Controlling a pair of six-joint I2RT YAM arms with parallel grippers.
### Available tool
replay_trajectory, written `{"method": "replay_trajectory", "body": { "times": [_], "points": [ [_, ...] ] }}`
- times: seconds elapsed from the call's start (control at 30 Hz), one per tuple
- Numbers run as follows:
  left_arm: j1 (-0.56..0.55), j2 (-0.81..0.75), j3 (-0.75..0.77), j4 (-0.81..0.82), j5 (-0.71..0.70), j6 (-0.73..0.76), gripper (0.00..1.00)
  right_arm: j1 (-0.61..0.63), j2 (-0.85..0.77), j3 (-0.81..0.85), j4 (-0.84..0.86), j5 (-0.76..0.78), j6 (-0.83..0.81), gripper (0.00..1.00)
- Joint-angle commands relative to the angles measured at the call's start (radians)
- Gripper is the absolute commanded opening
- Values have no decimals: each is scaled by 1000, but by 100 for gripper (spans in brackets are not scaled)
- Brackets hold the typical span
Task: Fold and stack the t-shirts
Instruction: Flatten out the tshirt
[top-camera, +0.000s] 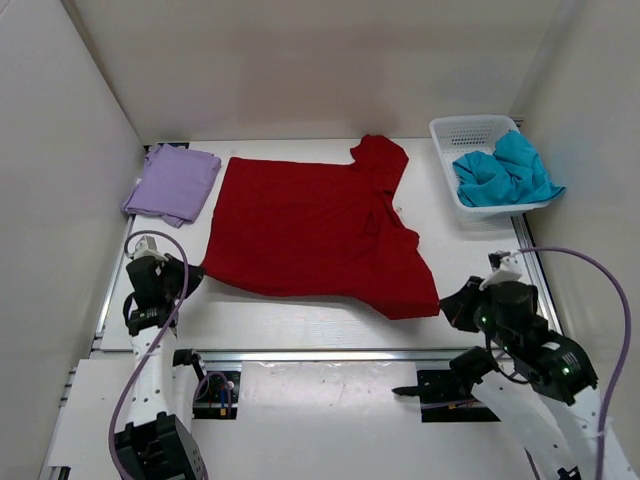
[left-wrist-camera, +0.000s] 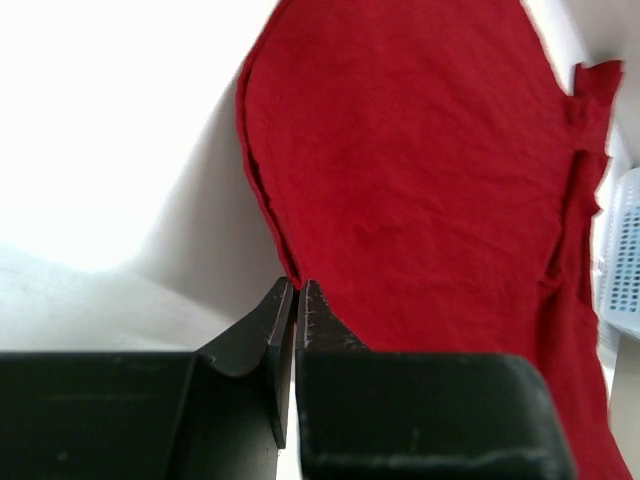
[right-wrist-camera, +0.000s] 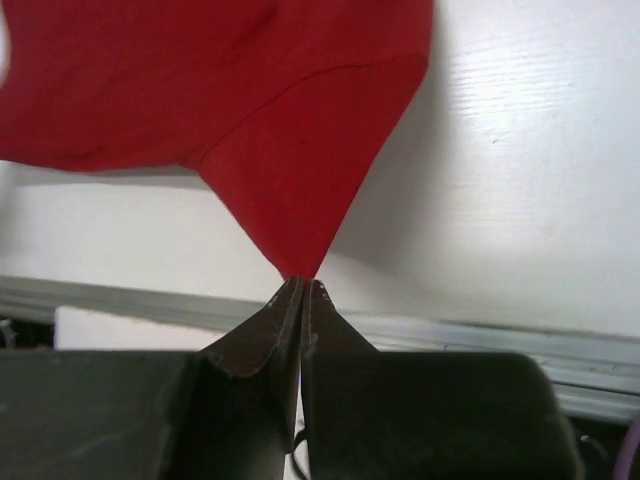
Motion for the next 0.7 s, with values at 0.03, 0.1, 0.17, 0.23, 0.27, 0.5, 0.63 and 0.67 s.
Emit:
{"method": "replay_trajectory", "body": {
  "times": [0.03,0.1,0.17,0.23,0.27,0.5,0.63,0.67],
  "points": [
    [10,36,-30,12,93,-32,0,217,-76,-37,-117,219,351,0],
    [5,40,-5,21,85,-34,0,330,-150,-91,-104,239,487,0],
    [-7,34,16,5,66,-16,0,414,-216,-124,-142,275,629,0],
    [-23,23,27,-12,32,1,0,390,-274,-127,-158,271,645,0],
    [-26,28,32,-14,26,1,0,347,-296,-134,-143,250,625,0],
    [-18,63,25,11,27,-5,0,253,-54,-121,56,251,349,0],
    [23,117,-5,78,82,-49,0,197,127,-142,173,269,239,0],
    [17,120,-11,92,87,-74,0,143,152,-148,245,224,166,0]
  ]
}}
